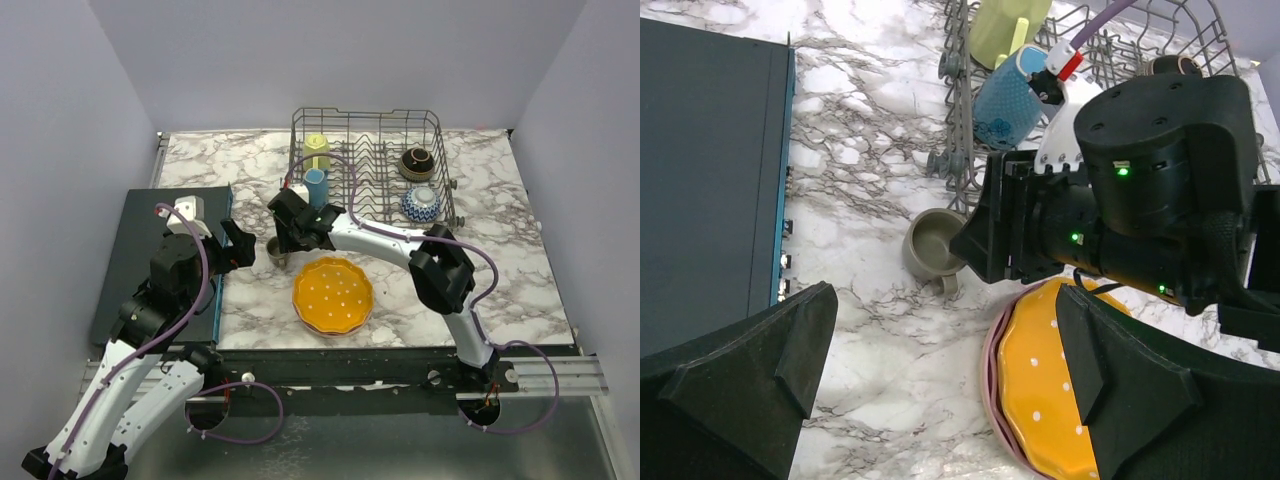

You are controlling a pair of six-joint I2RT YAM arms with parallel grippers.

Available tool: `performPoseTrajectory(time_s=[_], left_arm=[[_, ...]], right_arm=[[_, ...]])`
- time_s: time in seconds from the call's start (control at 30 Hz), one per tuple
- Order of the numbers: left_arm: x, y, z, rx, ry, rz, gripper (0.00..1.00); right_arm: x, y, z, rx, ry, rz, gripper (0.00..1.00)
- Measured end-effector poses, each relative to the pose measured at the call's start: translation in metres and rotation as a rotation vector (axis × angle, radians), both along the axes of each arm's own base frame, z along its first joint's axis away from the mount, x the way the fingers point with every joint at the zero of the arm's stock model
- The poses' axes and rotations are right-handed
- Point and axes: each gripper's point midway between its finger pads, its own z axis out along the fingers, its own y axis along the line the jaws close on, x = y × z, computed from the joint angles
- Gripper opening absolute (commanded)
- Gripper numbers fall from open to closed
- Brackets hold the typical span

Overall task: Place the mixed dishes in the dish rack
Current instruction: Pick up the cup at the center of the board.

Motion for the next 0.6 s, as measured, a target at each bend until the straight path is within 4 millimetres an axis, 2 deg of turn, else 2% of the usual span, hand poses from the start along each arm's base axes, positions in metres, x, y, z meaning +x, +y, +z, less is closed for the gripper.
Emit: performPoseTrajectory(time_s=[0.17, 0.33, 0.6], left_arm=[[-0.001, 0.001, 0.004, -0.005, -0.015, -0.001, 0.99], [-0.003, 0.002, 0.005, -0.008, -0.023, -0.001, 0.99], [-0.004, 0.002, 0.007, -0.012, -0.030, -0.001, 0.99]], right_arm=[[0.001, -0.001, -0.009, -0.015, 0.015, -0.019, 0.43], [0.001, -0.001, -0.014, -0.021, 0.022, -0.030, 0.35], [0.003, 0.001, -0.012, -0.013, 0.022, -0.037, 0.34]])
